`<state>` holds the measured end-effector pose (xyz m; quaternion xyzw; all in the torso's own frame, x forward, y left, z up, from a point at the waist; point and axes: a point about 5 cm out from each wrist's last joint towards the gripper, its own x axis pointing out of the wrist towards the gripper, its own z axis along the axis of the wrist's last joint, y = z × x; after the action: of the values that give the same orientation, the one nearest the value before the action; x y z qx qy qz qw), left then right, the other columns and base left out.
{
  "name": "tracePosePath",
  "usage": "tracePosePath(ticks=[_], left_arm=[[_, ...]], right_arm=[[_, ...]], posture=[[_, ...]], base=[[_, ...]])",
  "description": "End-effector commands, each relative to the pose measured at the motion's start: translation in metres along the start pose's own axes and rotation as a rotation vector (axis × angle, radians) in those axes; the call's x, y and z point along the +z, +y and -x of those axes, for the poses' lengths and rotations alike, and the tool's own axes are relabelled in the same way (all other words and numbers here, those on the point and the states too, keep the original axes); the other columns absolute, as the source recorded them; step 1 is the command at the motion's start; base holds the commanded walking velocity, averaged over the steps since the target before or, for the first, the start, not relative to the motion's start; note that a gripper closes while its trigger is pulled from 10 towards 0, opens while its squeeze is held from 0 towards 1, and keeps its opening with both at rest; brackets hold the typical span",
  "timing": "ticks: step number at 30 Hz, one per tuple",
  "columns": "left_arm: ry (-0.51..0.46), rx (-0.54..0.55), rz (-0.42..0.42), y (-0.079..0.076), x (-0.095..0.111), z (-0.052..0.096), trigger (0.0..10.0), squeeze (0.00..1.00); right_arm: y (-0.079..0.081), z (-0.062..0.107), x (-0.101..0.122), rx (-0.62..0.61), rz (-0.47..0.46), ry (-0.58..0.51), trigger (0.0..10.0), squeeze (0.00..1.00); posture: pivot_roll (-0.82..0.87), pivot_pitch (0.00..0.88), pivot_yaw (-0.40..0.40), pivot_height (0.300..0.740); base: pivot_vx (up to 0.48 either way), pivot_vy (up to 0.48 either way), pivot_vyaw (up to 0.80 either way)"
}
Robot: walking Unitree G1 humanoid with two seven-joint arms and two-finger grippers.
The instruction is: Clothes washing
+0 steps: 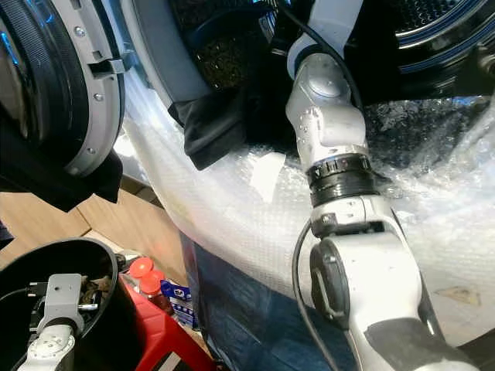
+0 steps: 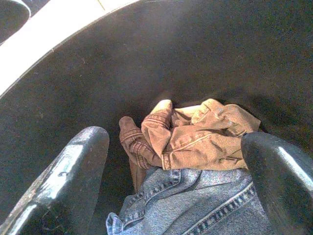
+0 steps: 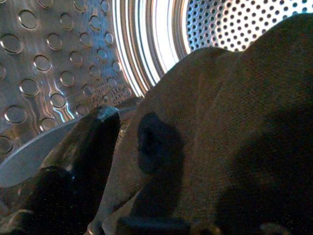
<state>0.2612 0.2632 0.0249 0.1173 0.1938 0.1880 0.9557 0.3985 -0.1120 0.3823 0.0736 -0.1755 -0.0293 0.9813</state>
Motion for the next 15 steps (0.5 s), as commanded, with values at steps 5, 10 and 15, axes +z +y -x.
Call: tracePosePath(ticks=[5, 10, 15], left_arm=[[0.009, -0.014, -0.018, -0.001, -0.003, 0.003, 10.0, 0.0], [0.011, -0.012, -0.012, -0.003, -0.003, 0.002, 10.0, 0.0], [0.009, -0.02, -0.011, -0.006, -0.001, 0.0, 10.0, 0.0]], right_arm=[[0.001, 0.015, 0.014, 0.039, 0.055, -0.042, 10.0, 0.0], [-0.004, 0.033, 0.033, 0.102, 0.064, -0.081, 10.0, 0.0], [-0.004, 0.041, 0.044, 0.172, 0.116, -0.129, 10.0, 0.0]], posture=[[0.15, 0.0, 0.067, 0.74], [0.12, 0.0, 0.076, 0.74], [0.12, 0.0, 0.076, 0.74]], base=[[0.0, 0.0, 0.0], [0.0, 0.0, 0.0], [0.0, 0.0, 0.0]])
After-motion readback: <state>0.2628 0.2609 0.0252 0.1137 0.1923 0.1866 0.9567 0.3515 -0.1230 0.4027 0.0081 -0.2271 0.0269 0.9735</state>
